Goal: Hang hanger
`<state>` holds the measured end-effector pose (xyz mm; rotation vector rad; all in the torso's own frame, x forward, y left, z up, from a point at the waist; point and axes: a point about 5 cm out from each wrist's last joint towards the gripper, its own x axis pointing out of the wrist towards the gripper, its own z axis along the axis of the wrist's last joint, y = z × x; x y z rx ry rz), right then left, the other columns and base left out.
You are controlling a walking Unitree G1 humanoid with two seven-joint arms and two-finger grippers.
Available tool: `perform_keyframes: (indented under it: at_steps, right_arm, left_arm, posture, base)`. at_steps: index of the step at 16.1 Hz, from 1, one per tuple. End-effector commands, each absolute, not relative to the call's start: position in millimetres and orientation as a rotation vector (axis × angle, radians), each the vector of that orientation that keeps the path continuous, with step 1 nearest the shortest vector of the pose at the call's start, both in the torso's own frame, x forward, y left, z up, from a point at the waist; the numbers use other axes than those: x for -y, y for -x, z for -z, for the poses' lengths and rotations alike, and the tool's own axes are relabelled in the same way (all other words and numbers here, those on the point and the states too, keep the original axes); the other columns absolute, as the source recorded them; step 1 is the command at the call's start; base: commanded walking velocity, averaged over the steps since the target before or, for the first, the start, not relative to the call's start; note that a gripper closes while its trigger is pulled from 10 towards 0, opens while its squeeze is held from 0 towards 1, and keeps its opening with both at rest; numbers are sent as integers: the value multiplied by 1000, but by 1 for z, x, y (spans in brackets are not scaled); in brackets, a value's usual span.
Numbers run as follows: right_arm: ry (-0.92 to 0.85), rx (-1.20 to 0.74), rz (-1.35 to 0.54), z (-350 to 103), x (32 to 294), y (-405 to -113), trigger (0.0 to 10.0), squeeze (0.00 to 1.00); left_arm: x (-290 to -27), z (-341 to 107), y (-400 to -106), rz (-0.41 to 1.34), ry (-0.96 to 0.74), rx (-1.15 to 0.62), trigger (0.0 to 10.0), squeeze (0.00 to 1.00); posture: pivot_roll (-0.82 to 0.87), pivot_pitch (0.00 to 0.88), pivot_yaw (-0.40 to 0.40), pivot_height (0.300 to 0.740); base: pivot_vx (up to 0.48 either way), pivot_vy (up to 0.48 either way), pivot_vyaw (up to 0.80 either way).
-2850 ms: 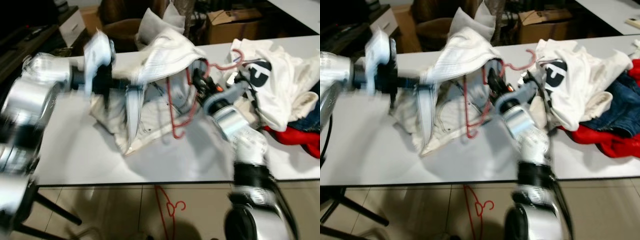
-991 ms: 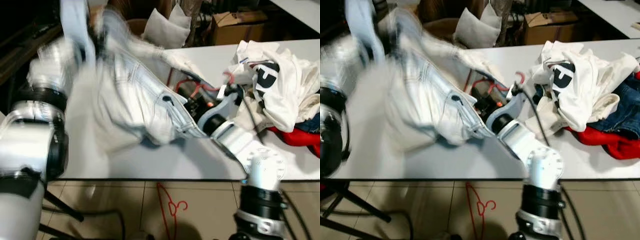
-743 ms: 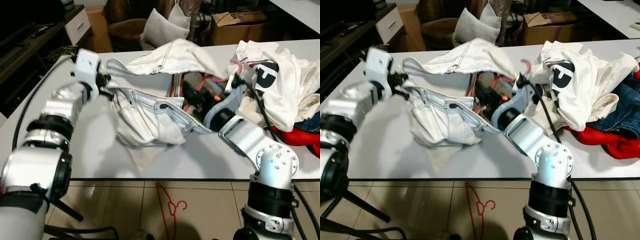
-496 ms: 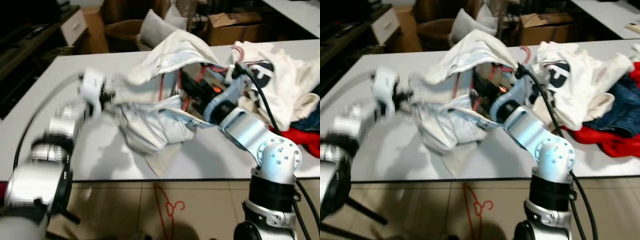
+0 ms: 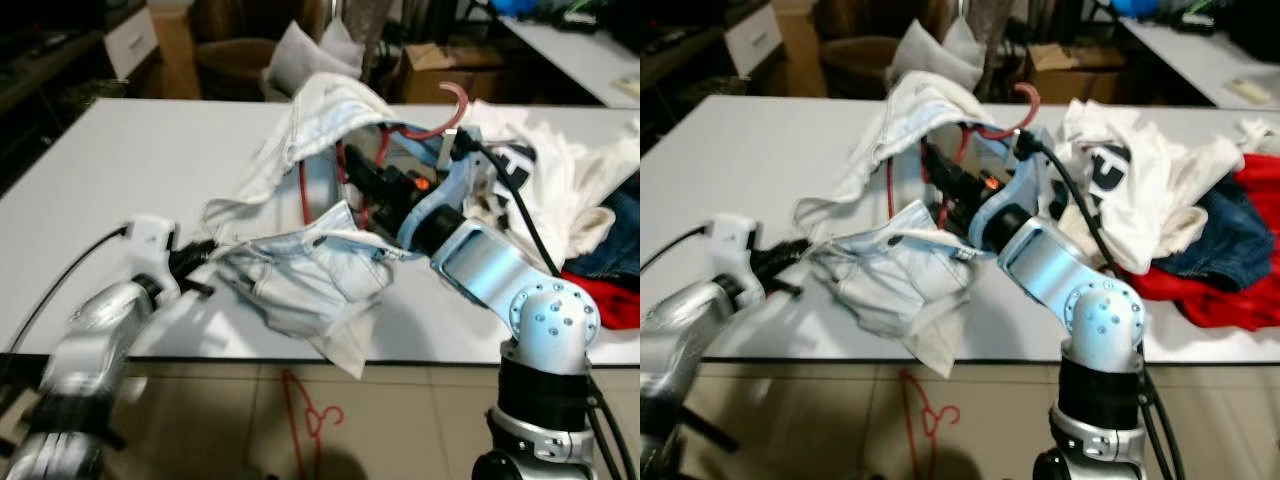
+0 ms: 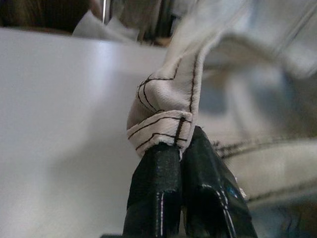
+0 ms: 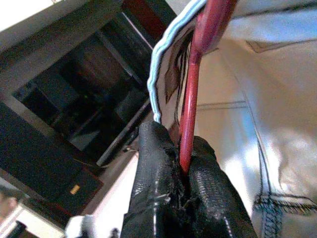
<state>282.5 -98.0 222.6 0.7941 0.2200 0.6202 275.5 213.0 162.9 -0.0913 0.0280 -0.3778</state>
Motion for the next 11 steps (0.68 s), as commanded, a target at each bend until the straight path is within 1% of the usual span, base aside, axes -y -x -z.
perform_keyframes:
  at_steps: [1,7,8,11]
  right_arm:
    - [-786,-197,-666,-230,96,-279,10000,0]
    - [-791,-207,-645,-224,99,-277,10000,0]
    - [-793,-211,-638,-222,100,-276,10000,0]
    - [-792,-220,-644,-218,99,-273,10000,0]
  left_arm:
    - [-210,-165,-274,386,98,-27,10000,0]
    - [-202,-173,-267,395,47,-21,10000,0]
    - [-200,-173,-264,400,32,-35,10000,0]
    - [-196,-176,-261,397,36,-53,10000,0]
  posture:
    - [-46,0,-55,740]
    - [-47,0,-46,740]
    - [-47,0,-33,740]
    - [-52,0,-22,740]
  base:
    - [0,0,0]
    - [0,0,0]
    - [0,-255,0]
    - [0,-437,800]
